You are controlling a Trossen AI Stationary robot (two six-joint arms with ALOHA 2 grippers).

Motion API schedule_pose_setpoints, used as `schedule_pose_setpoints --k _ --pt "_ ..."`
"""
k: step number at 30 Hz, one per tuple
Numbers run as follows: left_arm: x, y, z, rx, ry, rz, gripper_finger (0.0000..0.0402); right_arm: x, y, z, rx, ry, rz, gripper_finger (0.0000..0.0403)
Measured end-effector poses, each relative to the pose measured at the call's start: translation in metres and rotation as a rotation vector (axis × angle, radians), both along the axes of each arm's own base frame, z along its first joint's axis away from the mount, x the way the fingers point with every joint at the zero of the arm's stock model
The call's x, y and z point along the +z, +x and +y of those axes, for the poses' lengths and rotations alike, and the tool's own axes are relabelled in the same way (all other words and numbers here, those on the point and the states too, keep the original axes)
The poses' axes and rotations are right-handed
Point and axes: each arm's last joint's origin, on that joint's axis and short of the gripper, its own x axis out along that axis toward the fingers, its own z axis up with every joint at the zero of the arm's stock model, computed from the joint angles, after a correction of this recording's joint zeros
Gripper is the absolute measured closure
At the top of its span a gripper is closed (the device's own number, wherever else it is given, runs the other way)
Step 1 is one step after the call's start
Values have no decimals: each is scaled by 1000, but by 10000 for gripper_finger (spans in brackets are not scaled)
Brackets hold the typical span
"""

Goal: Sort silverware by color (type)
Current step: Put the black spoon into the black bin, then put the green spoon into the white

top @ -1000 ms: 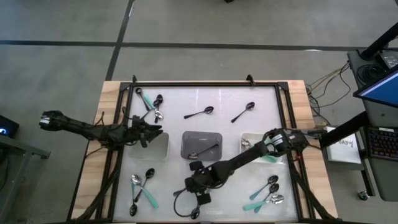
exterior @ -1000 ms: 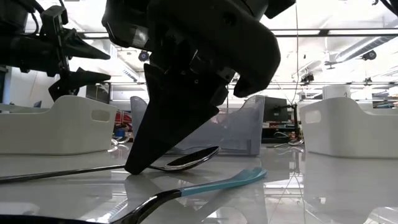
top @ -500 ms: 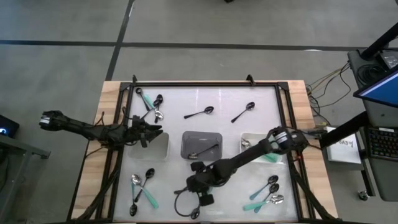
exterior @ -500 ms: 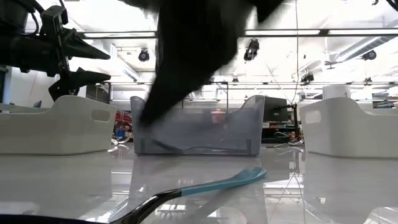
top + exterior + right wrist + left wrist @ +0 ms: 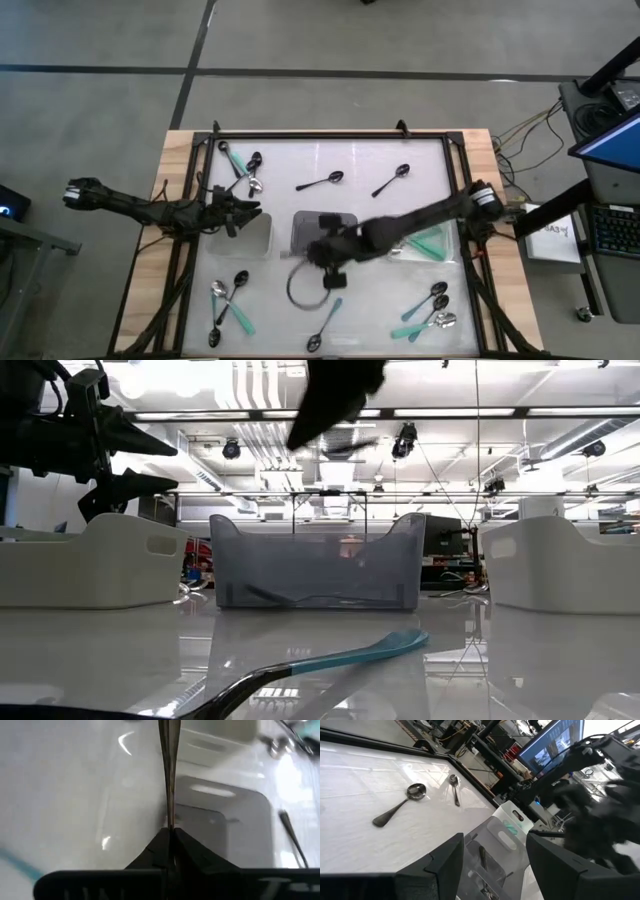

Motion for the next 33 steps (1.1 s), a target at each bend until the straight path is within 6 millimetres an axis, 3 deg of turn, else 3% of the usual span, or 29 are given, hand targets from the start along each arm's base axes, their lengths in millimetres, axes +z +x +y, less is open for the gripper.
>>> schedule_pose_setpoints --k 3,7,10,14,28,33 --pt "0 0 0 0 0 0 203 -10 0 -24 -73 10 31 394" --pt "0 0 0 0 0 0 203 -40 -4 -51 -147 46 134 394" --pt "0 0 0 0 0 -1 203 -60 -10 -61 -191 50 201 394" --pt "0 0 0 0 0 -1 203 -68 -15 -63 -224 65 218 394" --pt "0 0 0 0 0 0 203 -53 -12 -53 -220 90 189 332" --pt "0 0 0 0 0 0 203 -37 -34 -31 -201 246 339 320"
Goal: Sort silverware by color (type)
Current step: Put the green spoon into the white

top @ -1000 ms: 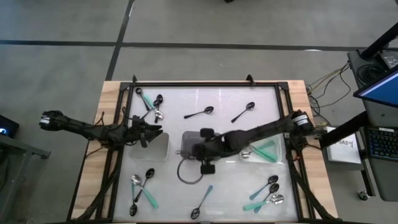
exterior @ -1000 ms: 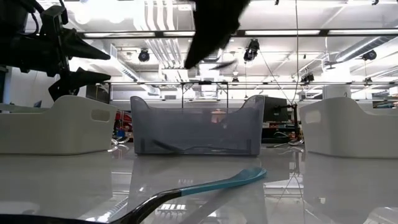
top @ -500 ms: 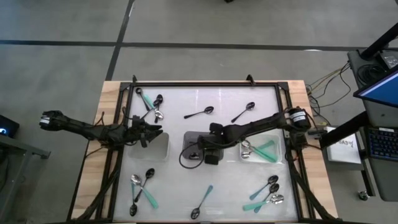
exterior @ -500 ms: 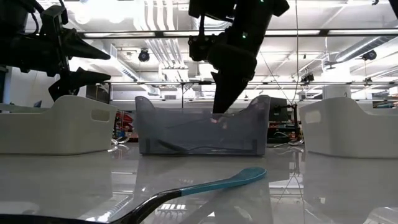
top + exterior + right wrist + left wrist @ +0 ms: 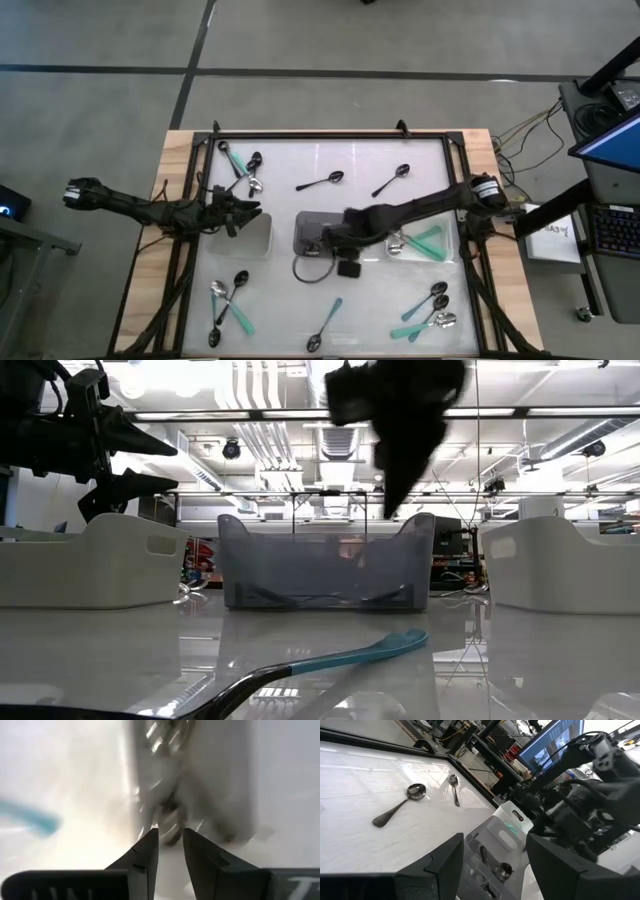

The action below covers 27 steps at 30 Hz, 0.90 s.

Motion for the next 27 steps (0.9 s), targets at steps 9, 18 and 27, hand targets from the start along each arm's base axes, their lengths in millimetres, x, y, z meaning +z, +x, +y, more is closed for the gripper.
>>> schedule_pose_setpoints --k 9,18,27 --pt "0 0 0 0 0 0 203 31 -56 86 5 19 2 333" --pt "0 0 0 0 0 0 203 9 -119 159 -122 -51 4 328" --pt "0 0 0 0 0 0 203 -29 -146 167 -137 -38 161 302"
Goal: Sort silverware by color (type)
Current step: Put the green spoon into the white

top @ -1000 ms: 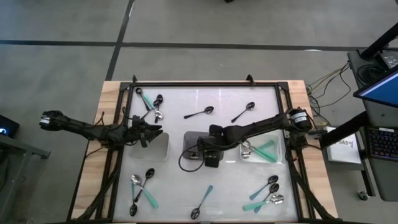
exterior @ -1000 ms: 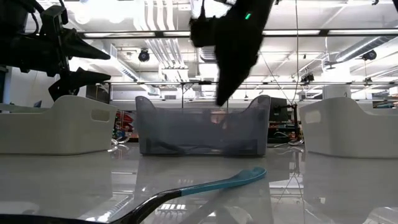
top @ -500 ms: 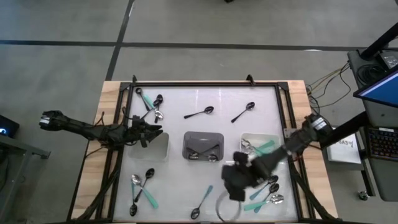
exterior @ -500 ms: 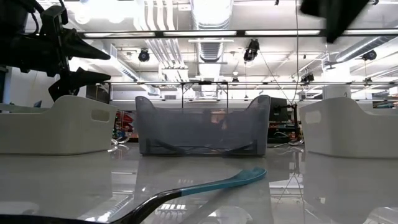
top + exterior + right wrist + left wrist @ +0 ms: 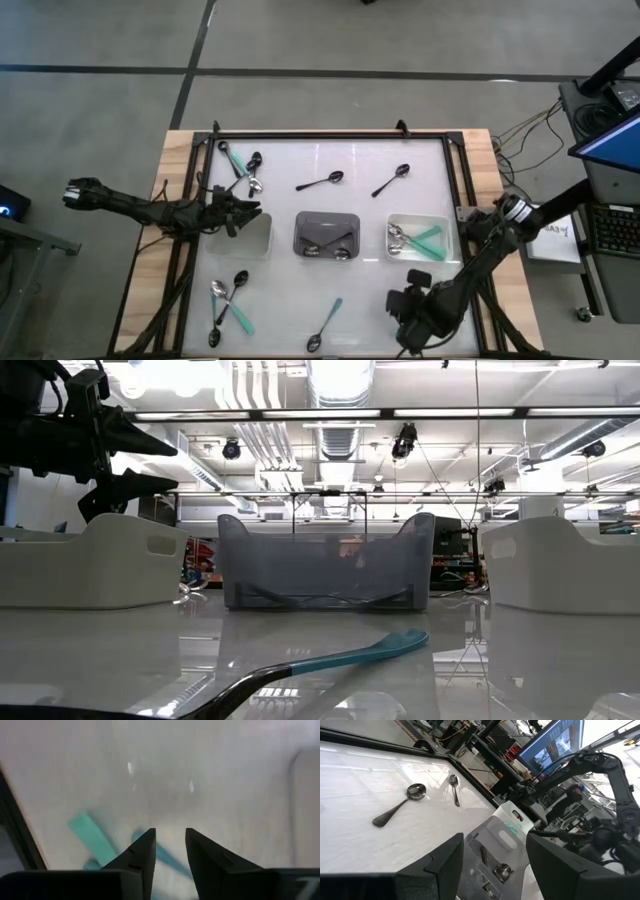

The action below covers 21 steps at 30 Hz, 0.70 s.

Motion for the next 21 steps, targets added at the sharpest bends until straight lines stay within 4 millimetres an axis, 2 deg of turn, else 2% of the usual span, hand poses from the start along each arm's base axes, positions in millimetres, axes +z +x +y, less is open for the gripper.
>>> schedule_pose_setpoints --k 6,16,21 --pt "0 0 0 -1 0 0 203 -12 -6 4 -22 111 97 277" --pt "0 0 0 0 0 0 203 -8 -18 33 62 214 11 266" --pt "0 0 0 -1 0 0 203 -19 -25 42 93 187 35 266"
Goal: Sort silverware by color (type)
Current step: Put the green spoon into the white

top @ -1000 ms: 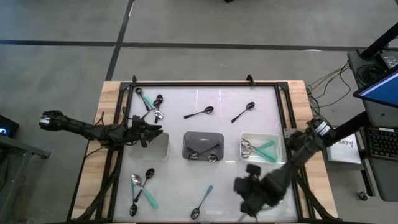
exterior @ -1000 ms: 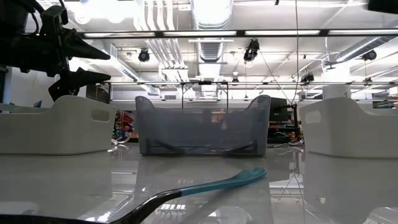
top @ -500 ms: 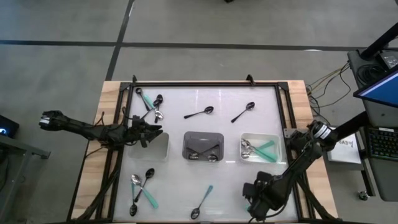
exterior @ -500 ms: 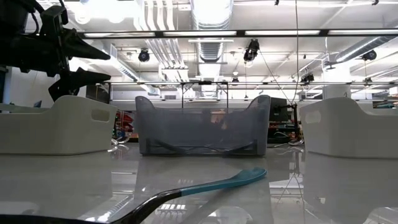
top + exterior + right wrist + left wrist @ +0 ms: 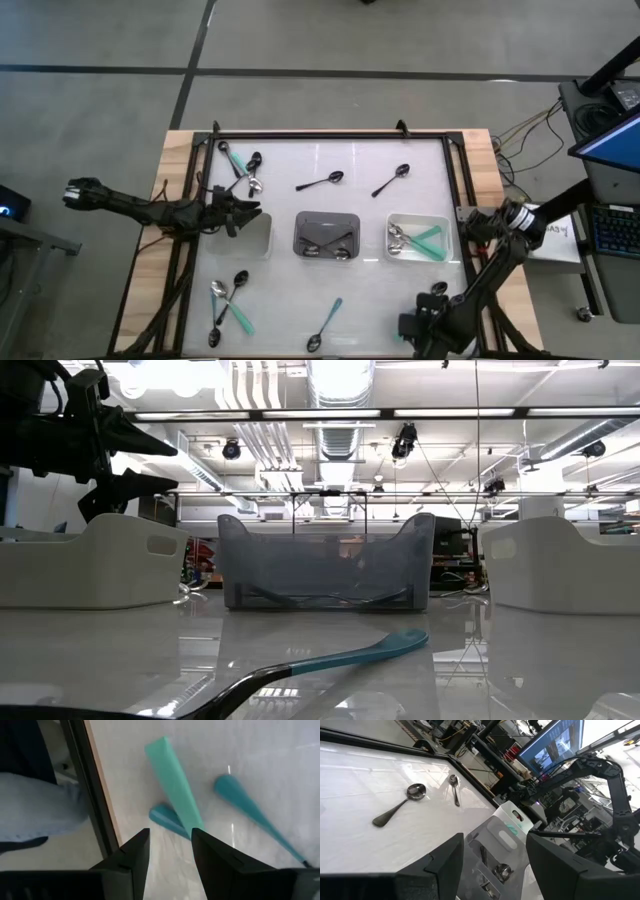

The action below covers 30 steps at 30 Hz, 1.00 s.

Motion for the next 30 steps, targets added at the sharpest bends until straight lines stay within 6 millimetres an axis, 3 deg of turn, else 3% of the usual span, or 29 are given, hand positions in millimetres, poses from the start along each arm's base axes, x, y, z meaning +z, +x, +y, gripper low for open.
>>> schedule_pose_setpoints --k 9,17,21,26,30 --pt "0 0 0 1 0 0 203 -29 4 4 99 -79 36 266" --pt "0 0 0 1 0 0 203 -31 5 4 105 -98 18 270" --pt "0 0 0 0 0 0 203 -31 5 4 117 -100 17 297" --pt "0 0 0 0 0 0 203 -30 5 3 137 -101 17 359" --pt "0 0 0 0 0 0 203 -28 4 3 157 -86 25 363"
